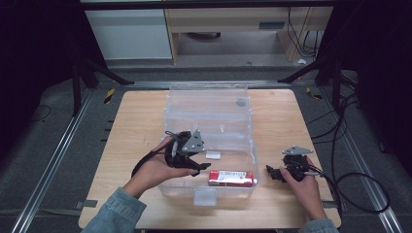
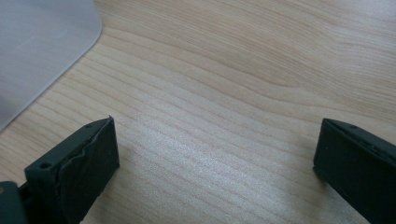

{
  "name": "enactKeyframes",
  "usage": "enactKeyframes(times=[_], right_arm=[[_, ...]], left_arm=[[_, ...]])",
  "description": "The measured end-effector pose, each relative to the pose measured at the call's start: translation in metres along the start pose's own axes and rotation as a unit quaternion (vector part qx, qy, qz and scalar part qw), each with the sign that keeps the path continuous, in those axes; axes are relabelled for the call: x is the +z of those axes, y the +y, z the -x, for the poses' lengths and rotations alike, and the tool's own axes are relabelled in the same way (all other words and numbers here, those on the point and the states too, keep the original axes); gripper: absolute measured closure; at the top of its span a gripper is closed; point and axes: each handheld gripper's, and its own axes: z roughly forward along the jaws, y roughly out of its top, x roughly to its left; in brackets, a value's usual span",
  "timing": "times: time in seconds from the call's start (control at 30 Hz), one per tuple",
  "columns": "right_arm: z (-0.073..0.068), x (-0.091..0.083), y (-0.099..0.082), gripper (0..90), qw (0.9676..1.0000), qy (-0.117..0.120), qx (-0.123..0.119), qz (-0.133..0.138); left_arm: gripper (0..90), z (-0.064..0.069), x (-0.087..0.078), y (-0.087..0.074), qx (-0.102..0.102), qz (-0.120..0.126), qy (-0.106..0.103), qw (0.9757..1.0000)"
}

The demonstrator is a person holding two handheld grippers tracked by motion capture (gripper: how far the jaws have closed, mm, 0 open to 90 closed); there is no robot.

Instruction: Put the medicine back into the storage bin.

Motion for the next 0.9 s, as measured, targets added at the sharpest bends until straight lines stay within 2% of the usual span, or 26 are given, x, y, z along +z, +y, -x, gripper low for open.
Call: enactKeyframes(times=[0.3,0.43,0.63,0.7,0.73,0.77,0.83,0.9], right_arm=[[0.001,0.000,0.000,0.4,1.0000,0.004,-0.004,0.000],[0.000,0.000,0.000,0.5,1.0000,0.002,-0.002,0.000],[0.000,-0.001,-0.001,0.9,1.0000,0.003,-0.001,0.000],[-0.001,-0.003,0.000,11.3,1.0000,0.005,-0.002,0.001],[-0.001,-0.006,0.002,19.0,0.9999,0.015,-0.009,0.001],[-0.002,-0.014,0.008,18.0,0.9995,0.026,-0.015,0.011],[-0.003,-0.017,0.011,20.7,0.9994,0.027,-0.019,0.015],[-0.004,-0.029,0.022,24.6,0.9990,0.018,-0.036,0.020]], left_arm=[[23.0,-0.004,-0.016,-0.025,-0.029,-0.006,0.032,0.9990],[21.0,-0.006,-0.022,-0.037,-0.049,-0.006,0.051,0.9975],[19.3,-0.001,-0.027,-0.051,-0.065,0.002,0.066,0.9957],[18.0,0.001,-0.027,-0.056,-0.073,-0.008,0.062,0.9953],[18.1,0.002,-0.026,-0.057,-0.071,-0.015,0.065,0.9953],[18.2,0.003,-0.027,-0.057,-0.069,-0.020,0.064,0.9954],[18.2,0.004,-0.030,-0.058,-0.069,-0.021,0.066,0.9952],[17.7,0.006,-0.034,-0.058,-0.066,-0.023,0.071,0.9950]])
